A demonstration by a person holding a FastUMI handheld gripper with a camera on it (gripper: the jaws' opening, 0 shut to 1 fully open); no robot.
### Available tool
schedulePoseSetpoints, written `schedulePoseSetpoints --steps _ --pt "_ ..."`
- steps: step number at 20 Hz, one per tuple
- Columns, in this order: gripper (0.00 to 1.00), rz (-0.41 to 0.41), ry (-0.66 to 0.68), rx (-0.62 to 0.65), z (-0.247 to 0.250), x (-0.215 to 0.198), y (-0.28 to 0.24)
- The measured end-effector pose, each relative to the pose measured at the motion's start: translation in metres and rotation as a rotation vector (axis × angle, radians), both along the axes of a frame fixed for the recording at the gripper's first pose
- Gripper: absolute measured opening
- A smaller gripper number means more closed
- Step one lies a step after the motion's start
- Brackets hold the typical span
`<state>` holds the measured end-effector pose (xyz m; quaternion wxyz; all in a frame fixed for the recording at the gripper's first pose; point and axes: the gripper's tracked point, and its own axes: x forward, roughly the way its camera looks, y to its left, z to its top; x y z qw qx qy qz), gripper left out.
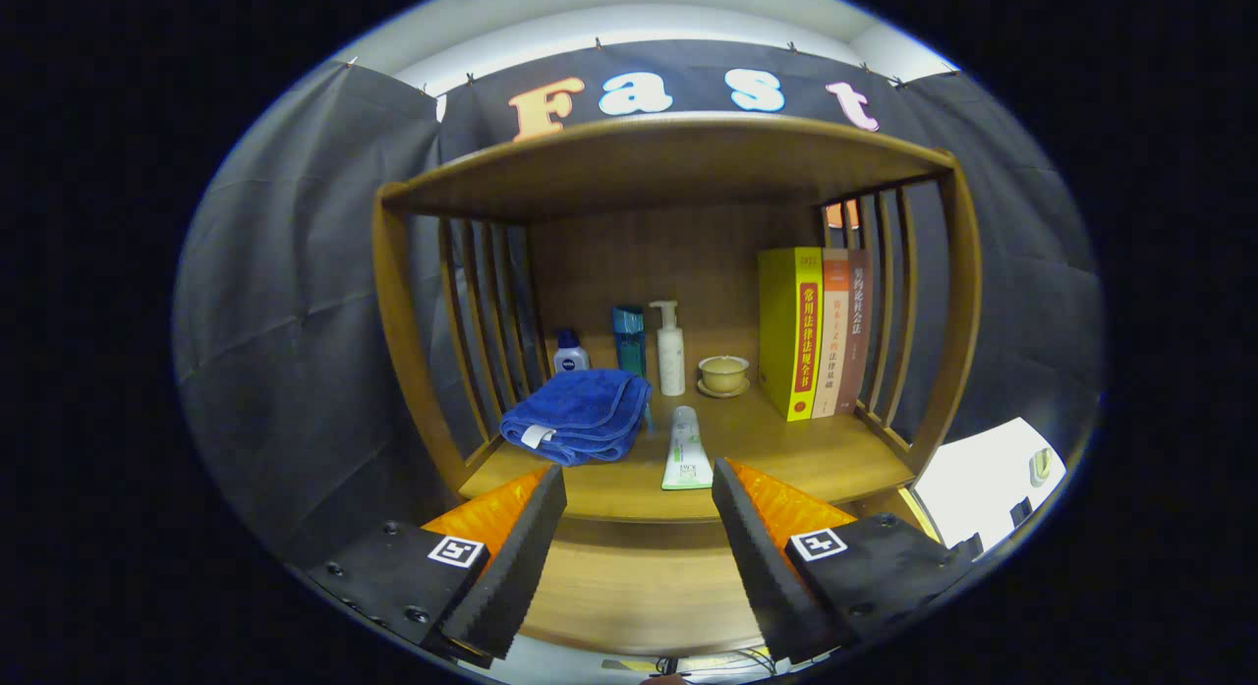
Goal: Pull open the drawer, take out the items inside it, and place them on the countertop above the cabinet.
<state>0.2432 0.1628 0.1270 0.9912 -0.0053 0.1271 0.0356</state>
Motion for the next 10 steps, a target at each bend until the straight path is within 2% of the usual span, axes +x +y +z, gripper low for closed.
schedulePoseSetpoints --steps 4,10 --pt "0.98 -0.01 -0.098 -0.049 0.003 -0.046 -0.014" --pt "0.98 -0.02 -0.16 -0.021 -0.017 -0.111 -0.016"
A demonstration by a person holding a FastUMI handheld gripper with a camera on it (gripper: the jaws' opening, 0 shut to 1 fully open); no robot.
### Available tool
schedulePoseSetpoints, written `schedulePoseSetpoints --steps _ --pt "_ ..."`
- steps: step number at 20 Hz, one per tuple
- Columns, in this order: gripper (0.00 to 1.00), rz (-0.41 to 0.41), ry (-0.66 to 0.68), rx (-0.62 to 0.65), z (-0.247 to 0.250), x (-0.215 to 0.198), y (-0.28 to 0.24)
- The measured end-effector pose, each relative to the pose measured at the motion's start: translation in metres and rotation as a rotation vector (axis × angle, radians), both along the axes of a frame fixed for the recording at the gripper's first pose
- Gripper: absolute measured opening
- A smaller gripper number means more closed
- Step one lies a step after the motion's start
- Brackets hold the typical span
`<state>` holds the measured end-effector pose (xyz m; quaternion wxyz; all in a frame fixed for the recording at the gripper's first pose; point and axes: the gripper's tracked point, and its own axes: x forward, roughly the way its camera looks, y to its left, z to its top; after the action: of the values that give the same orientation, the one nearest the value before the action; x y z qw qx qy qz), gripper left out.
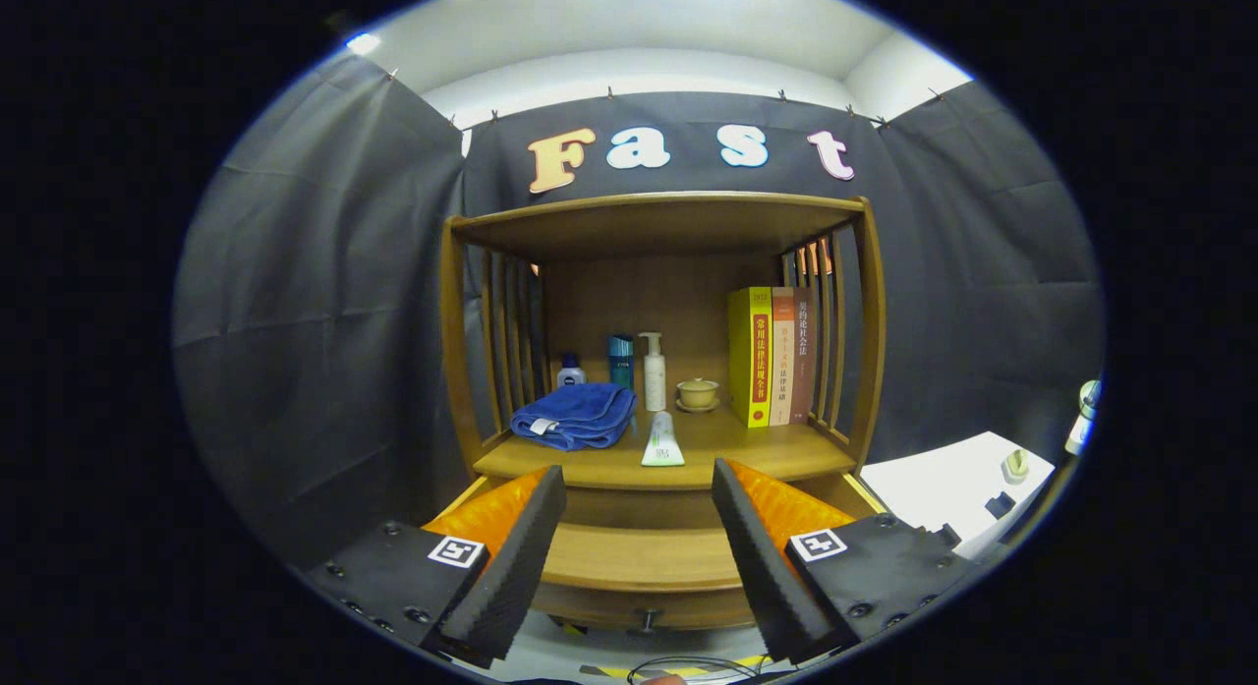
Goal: Pull open the drawer, take out the items inside it, and place them on the countertop above the cabinet.
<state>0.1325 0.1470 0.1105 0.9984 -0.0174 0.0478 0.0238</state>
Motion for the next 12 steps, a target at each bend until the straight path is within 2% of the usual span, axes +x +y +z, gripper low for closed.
schedulePoseSetpoints --steps 5,12 --pt "0.98 -0.022 -0.039 0.082 -0.017 -0.032 -0.006" --pt "0.98 -0.009 -0.047 0.083 -0.053 -0.042 -0.001"
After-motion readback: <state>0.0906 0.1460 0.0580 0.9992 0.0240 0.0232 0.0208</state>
